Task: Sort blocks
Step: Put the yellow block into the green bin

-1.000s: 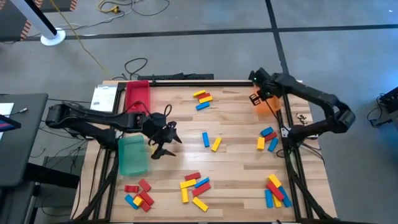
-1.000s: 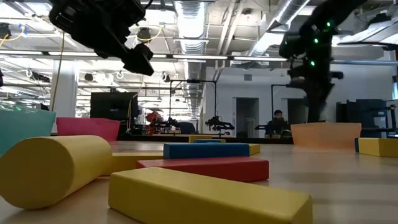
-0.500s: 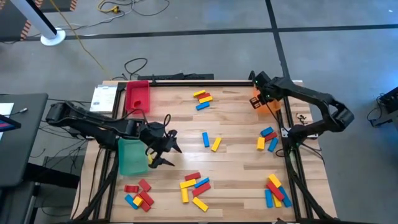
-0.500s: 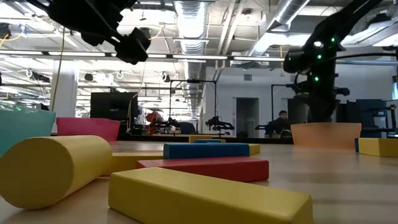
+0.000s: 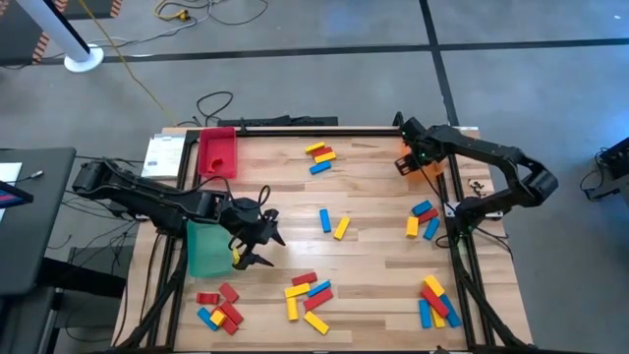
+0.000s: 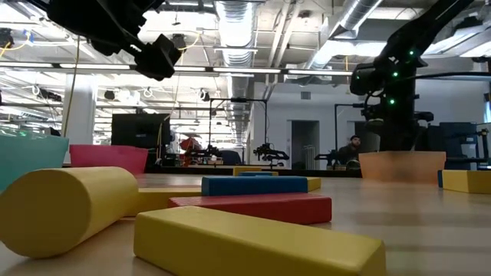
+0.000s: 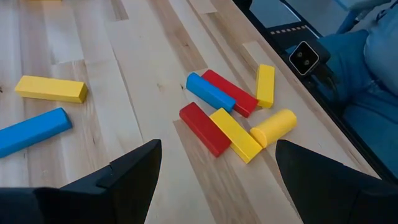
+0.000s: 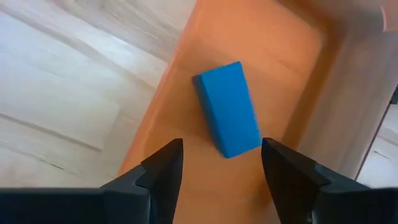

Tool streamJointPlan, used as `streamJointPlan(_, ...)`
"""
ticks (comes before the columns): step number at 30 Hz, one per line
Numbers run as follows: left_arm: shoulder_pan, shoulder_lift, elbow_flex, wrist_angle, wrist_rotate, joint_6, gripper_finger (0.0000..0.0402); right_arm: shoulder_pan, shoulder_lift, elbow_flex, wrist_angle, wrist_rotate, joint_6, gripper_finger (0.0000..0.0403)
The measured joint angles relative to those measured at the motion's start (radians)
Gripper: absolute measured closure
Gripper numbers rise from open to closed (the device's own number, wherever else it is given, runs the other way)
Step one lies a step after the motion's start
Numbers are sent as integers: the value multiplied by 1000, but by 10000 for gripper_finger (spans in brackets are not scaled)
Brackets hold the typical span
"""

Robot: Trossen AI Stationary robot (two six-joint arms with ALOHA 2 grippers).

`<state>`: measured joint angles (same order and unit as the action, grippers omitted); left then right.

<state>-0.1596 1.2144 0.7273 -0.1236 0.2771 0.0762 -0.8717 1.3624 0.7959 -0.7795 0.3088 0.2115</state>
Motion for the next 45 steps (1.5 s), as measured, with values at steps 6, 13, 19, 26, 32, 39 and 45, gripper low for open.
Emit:
streamJointPlan(6,0,0,0,-21,-1,-3,94,1,-3,0,14,0,1,169)
streamJointPlan(13,-13,0,0,-45,2,-30,94,1,-24,0,48,1,0,169)
streamJointPlan(19,-89,10,0,5,6,-29,94,10,-54,0,81,2,-2,168)
streamJointPlan(26,-164,59,0,78,-19,-5,94,53,-115,0,105,2,-2,168)
streamJointPlan(32,-167,89,0,87,-27,-8,94,111,-180,0,106,2,-2,168)
streamJointPlan(39,-169,97,0,105,-28,-10,94,228,-249,0,106,-7,-2,168)
streamJointPlan(45,-197,97,0,141,-31,16,94,352,-265,1,107,-73,1,168)
